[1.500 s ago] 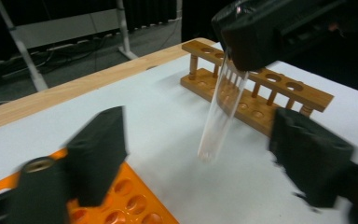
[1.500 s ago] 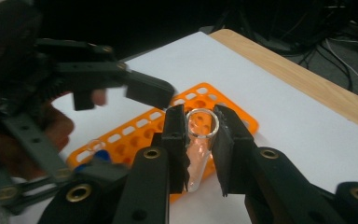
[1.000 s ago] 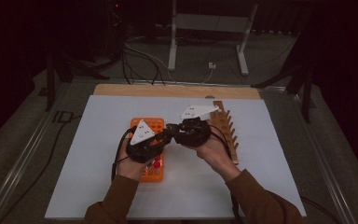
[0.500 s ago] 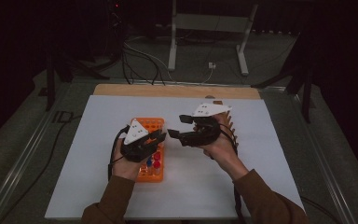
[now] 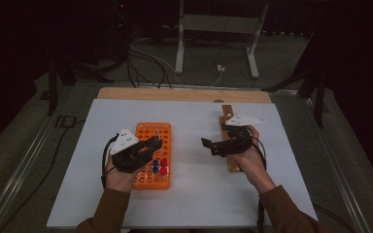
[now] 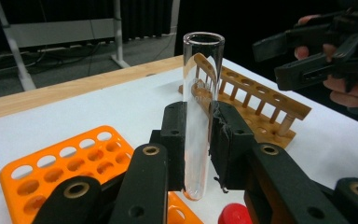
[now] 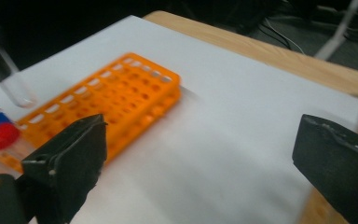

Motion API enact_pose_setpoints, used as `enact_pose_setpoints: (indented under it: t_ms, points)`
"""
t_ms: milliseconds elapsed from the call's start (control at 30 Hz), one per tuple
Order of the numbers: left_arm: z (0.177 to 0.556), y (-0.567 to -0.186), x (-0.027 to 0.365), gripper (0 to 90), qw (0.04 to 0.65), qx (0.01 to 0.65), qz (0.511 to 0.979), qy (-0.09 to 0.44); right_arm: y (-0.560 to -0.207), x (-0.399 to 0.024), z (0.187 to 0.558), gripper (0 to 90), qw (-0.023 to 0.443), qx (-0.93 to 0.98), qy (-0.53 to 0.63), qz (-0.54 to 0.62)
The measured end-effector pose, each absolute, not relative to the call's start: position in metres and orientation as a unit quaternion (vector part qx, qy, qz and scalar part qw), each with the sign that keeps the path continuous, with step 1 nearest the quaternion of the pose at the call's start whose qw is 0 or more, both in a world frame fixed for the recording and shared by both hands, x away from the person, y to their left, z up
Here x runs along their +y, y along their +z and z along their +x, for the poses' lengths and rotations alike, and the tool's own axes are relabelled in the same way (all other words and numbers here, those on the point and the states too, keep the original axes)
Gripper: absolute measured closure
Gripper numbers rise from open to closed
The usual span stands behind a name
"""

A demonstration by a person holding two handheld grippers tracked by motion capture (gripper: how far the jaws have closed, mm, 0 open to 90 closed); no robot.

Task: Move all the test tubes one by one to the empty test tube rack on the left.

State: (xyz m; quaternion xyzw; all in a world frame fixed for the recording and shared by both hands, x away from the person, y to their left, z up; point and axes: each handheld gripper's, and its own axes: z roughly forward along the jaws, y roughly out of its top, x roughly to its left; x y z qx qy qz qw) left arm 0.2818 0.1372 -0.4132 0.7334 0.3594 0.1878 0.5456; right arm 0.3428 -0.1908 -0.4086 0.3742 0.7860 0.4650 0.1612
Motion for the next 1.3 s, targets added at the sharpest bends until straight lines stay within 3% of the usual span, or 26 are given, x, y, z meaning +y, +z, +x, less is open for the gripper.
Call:
enact_pose_setpoints:
  t_ms: [667,1300]
  points:
    - [0.258,-0.415,0.151,76.9,0.55,0.354,0.733,0.186,-0.429,-0.247,0.319,0.0,0.207,0.747,0.466,0.426]
    - [0.239,-0.424,0.168,76.9,0.553,0.364,0.726,0.183,-0.441,-0.276,0.305,0.0,0.214,0.726,0.468,0.456]
